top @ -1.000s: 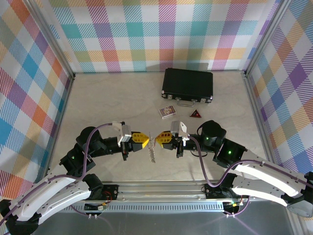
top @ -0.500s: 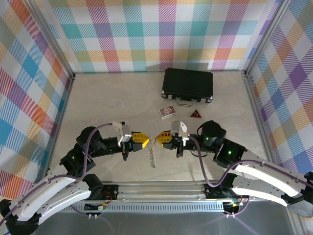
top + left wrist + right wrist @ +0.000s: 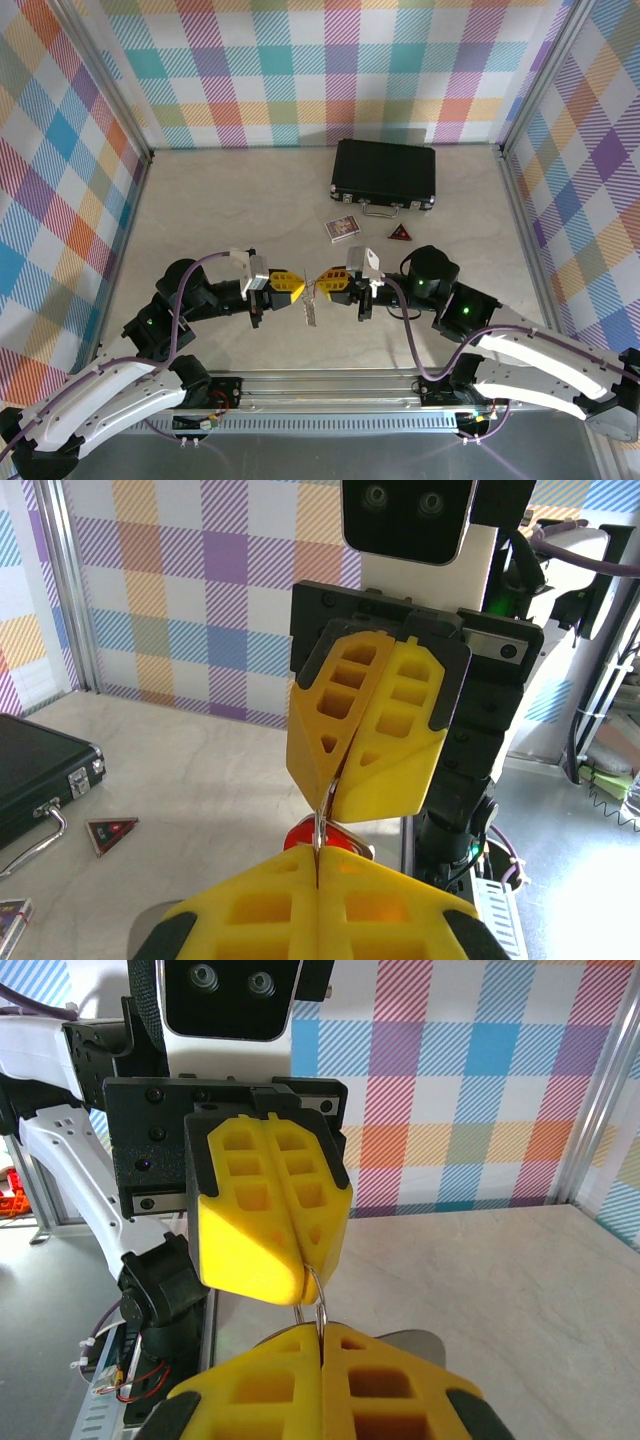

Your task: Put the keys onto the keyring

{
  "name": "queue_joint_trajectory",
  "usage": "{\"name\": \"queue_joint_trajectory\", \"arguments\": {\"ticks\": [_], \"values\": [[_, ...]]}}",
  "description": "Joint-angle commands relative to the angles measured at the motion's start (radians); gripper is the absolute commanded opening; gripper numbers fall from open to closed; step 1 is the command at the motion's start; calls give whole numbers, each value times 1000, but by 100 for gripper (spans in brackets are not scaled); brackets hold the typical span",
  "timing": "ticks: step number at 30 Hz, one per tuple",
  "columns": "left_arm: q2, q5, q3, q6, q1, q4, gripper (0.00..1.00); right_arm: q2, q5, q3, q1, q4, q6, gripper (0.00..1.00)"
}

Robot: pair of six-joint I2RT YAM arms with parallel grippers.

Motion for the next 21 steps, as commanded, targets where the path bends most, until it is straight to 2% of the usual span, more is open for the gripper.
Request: {"name": "queue_joint_trajectory", "arguments": {"ticks": [1, 13, 21], "values": [[-14, 3, -2, 7, -13, 36, 0, 7, -17, -4, 0, 47, 10, 0], [-19, -4, -2, 7, -13, 32, 0, 4, -54, -5, 1, 38, -7, 0], [-19, 0, -5, -4, -13, 42, 0, 6, -57, -13, 17, 11, -73, 0]]}}
